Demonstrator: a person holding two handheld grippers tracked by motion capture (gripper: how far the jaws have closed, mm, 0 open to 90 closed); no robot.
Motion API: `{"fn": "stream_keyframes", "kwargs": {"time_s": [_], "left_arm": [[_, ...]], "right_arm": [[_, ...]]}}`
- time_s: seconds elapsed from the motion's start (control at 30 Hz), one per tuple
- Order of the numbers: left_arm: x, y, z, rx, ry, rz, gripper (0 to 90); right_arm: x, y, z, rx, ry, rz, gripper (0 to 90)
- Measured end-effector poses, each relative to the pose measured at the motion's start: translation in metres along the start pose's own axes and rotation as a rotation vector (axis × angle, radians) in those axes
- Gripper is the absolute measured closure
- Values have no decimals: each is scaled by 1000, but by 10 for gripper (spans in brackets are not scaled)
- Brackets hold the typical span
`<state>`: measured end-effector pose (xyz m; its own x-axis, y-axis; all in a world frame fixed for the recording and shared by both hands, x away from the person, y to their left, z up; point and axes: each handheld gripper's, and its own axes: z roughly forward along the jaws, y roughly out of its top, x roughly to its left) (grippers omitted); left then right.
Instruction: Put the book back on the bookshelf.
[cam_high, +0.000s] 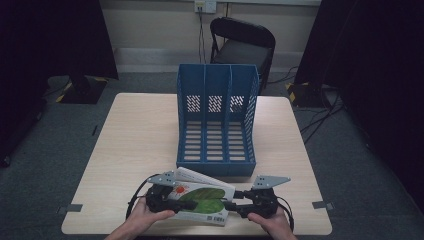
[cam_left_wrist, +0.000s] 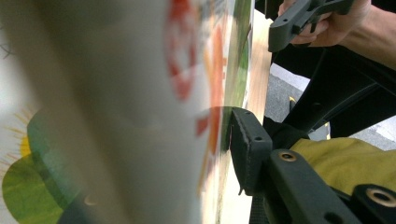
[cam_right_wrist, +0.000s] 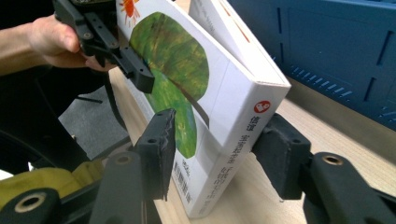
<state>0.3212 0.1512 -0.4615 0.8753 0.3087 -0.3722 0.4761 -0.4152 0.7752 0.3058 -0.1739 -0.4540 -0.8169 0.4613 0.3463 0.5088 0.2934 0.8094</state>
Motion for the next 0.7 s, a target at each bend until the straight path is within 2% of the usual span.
{"fn": "stream_keyframes", "kwargs": {"time_s": [0.17,0.47,0.57,0.7], "left_arm": [[2,-1,0,-1,-4,9,725],[4,-1,0,-3,-14,7,725],[4,-1,0,-3,-17,12,725],[3,-1,0,5,-1,9,695]], "right_arm": [[-1,0,-1,9,22,-10,511],[-3,1,8,45,37,-22,531],[-4,0,17,84,58,-25,527],[4,-1,30,147,31,-79,574]]}}
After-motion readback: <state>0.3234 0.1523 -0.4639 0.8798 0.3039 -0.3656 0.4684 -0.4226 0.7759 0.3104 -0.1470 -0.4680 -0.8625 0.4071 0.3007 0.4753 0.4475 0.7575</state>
